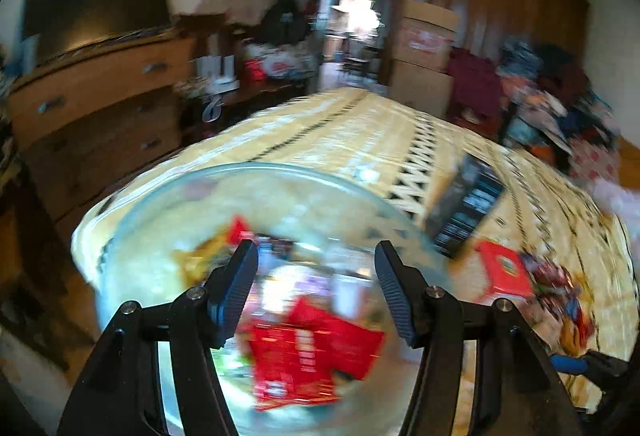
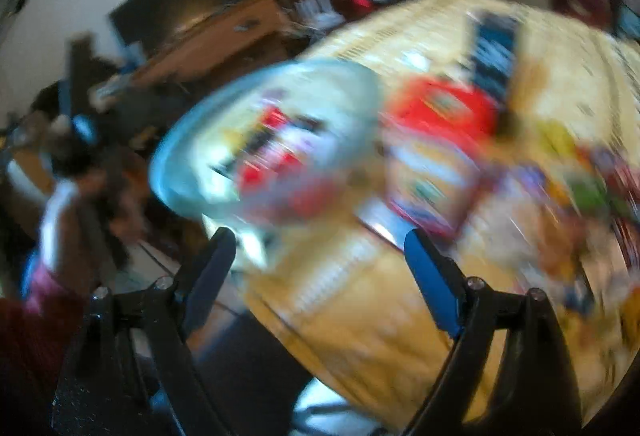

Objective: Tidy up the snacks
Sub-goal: 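Move both open tools away from the bowl toward the snack pile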

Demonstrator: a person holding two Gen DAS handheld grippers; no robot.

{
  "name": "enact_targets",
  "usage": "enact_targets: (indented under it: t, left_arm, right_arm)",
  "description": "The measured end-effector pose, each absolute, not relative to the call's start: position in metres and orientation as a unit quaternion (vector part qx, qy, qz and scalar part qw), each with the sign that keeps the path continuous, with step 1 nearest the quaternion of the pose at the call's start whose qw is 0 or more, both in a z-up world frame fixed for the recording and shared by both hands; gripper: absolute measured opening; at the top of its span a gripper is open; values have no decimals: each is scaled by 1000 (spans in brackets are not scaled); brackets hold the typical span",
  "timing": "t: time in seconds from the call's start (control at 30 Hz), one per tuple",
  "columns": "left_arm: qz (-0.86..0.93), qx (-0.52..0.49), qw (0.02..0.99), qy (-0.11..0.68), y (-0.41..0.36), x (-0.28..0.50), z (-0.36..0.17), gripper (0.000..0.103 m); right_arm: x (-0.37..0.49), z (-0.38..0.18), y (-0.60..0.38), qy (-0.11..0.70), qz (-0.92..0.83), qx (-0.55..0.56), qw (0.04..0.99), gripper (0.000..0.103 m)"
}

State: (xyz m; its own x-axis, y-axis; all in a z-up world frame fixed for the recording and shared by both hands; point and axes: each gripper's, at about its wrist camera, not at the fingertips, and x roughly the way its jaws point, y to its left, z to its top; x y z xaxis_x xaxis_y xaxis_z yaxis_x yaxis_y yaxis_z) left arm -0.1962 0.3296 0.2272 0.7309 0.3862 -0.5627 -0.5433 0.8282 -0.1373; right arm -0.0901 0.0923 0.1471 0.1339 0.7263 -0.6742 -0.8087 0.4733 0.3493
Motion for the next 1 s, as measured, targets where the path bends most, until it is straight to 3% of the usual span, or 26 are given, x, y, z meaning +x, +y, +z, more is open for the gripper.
enact_targets:
  t: [0.33,0.8,0.87,1.0]
  left_arm:
    - [205,-151,923,289,274,-146,209,68]
    - [215,-166,909,317,298,-140,180,68]
    - [211,-171,906,324,300,-136,174,68]
    - [198,-170,907,330,294,-133,170,68]
  right_arm:
    - [-24,82,0,479,419,-11,771,87]
    - [56,28,113,488,390,-161,764,87]
    - [60,19,120,488,379,-179,766,85]
    - [57,7,118,472,363,-209,776,72]
